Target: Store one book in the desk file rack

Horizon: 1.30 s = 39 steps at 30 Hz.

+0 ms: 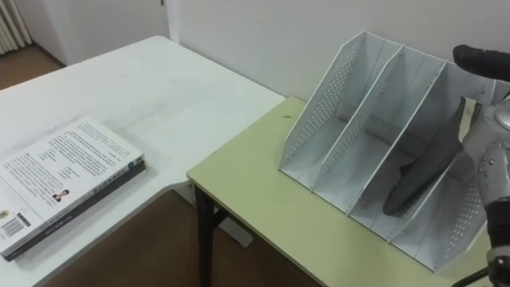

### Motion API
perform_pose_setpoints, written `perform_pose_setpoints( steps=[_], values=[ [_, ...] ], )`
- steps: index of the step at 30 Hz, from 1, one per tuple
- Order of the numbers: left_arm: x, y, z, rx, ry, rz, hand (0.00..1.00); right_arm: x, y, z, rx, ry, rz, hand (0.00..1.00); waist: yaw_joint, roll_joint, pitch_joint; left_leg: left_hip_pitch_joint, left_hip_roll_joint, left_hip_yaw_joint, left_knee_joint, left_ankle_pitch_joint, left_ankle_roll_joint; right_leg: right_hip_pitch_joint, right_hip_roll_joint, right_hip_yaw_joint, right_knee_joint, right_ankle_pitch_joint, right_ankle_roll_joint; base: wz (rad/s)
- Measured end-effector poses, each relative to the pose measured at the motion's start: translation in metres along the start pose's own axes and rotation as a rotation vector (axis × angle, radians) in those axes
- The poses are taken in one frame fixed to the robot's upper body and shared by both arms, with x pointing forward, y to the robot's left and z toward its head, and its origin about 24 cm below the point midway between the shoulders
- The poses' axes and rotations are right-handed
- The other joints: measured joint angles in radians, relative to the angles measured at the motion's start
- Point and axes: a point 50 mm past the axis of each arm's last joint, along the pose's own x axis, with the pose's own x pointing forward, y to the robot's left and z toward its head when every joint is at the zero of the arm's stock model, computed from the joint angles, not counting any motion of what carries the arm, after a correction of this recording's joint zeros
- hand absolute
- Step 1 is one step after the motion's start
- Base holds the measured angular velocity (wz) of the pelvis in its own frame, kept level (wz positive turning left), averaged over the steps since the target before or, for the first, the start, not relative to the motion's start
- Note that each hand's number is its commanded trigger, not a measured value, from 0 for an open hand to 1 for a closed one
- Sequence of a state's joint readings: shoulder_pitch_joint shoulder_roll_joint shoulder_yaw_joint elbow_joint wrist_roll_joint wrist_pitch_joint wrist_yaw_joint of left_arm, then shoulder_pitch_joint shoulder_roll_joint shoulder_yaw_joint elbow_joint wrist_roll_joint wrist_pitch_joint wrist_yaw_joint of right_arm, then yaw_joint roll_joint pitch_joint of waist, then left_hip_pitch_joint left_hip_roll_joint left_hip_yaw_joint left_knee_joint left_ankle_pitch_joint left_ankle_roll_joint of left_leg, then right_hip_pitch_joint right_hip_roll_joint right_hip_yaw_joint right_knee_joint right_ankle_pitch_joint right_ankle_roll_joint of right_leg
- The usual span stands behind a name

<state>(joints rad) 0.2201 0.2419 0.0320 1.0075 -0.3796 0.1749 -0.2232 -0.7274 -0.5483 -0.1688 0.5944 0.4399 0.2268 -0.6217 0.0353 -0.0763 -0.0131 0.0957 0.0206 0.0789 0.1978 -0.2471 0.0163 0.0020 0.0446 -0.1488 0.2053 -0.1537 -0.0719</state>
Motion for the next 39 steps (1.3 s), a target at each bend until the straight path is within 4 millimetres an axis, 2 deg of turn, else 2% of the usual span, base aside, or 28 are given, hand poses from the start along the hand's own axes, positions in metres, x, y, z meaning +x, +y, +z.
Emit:
perform_pose_setpoints(
  steps=[5,8,10,13,17,22,25,29,31,34,37,39],
  values=[
    [0.0,0.0,-0.001,-0.002,0.006,0.001,0.0,-0.006,0.006,0.017,0.034,-0.062,0.042,0.0,0.001,0.004,-0.0023,-0.001,0.0,0.0,0.0,0.0,0.0,-0.001,0.0,0.0,0.001,0.0,0.0,0.0],
    [0.0,0.0,-0.001,0.0,0.007,0.0,0.0,-0.015,0.014,0.034,0.058,-0.135,0.104,0.0,0.0,0.008,-0.0026,0.0,0.0,0.003,-0.001,0.0,0.0,-0.002,0.0,0.003,0.002,0.0,0.0,-0.01],
    [0.0,0.0,-0.001,0.001,0.009,0.0,0.0,-0.028,0.027,0.05,0.073,-0.21,0.209,0.0,-0.001,0.012,-0.0021,0.01,0.002,0.008,-0.001,0.0,0.0,0.0,0.003,0.011,0.005,0.0,0.0,-0.09],
    [0.0,0.0,-0.001,0.001,0.012,0.001,0.0,-0.044,0.042,0.06,0.086,-0.263,0.38,0.0,0.003,0.013,0.0001,0.023,0.004,0.01,-0.007,0.0,0.0,0.015,0.006,0.017,0.0,0.001,-0.002,-0.06],
    [0.0,0.001,-0.001,-0.002,0.002,0.003,0.0,-0.073,0.053,0.06,0.137,-0.289,0.621,0.0,0.006,0.009,0.0048,0.023,0.004,0.009,-0.007,0.001,-0.002,0.013,0.007,0.022,-0.017,0.003,-0.004,0.0],
    [0.001,0.001,0.001,-0.003,-0.011,0.0,0.0,-0.114,0.064,0.023,0.062,-0.248,0.988,0.0,0.035,0.012,0.006,0.02,0.006,0.025,-0.007,0.001,-0.002,0.012,0.008,0.036,-0.017,0.009,-0.002,-0.07],
    [0.001,0.001,0.004,0.002,-0.018,-0.006,0.0,-0.135,0.072,0.001,-0.005,-0.194,1.211,0.0,0.052,0.019,0.0103,0.02,0.012,0.028,-0.009,0.001,-0.002,0.014,0.009,0.039,-0.018,0.015,-0.001,-0.06],
    [0.002,0.0,0.006,0.009,-0.013,-0.039,0.0,-0.16,0.076,-0.024,-0.094,-0.133,1.472,0.0,0.07,0.022,0.012,0.019,0.013,0.028,-0.009,0.001,-0.002,0.014,0.01,0.036,-0.018,0.015,-0.002,0.01],
    [0.003,0.0,0.008,0.009,-0.004,-0.053,0.0,-0.178,0.074,-0.044,-0.176,-0.085,1.63,0.0,0.088,0.02,0.011,0.018,0.014,0.025,-0.01,0.001,-0.002,0.014,0.011,0.034,-0.019,0.015,-0.002,0.0],
    [0.005,-0.004,0.016,0.031,-0.008,-0.066,0.0,-0.198,0.073,-0.064,-0.267,-0.028,1.806,0.0,0.107,0.019,0.011,0.017,0.014,0.026,-0.01,0.001,-0.002,0.016,0.009,0.023,-0.018,0.015,-0.002,0.05],
    [0.006,-0.006,0.023,0.064,-0.01,-0.081,0.0,-0.21,0.067,-0.084,-0.356,0.037,1.928,0.0,0.127,0.014,0.0115,0.016,0.015,0.025,-0.008,0.001,-0.002,0.017,0.006,0.014,-0.017,0.015,-0.002,0.09],
    [0.006,-0.006,0.023,0.071,-0.008,-0.082,0.0,-0.216,0.059,-0.096,-0.399,0.088,1.98,0.0,0.136,0.008,0.0082,0.009,0.014,0.024,-0.005,0.001,-0.002,0.016,0.004,0.01,-0.018,0.015,-0.002,0.11]
  ],
)
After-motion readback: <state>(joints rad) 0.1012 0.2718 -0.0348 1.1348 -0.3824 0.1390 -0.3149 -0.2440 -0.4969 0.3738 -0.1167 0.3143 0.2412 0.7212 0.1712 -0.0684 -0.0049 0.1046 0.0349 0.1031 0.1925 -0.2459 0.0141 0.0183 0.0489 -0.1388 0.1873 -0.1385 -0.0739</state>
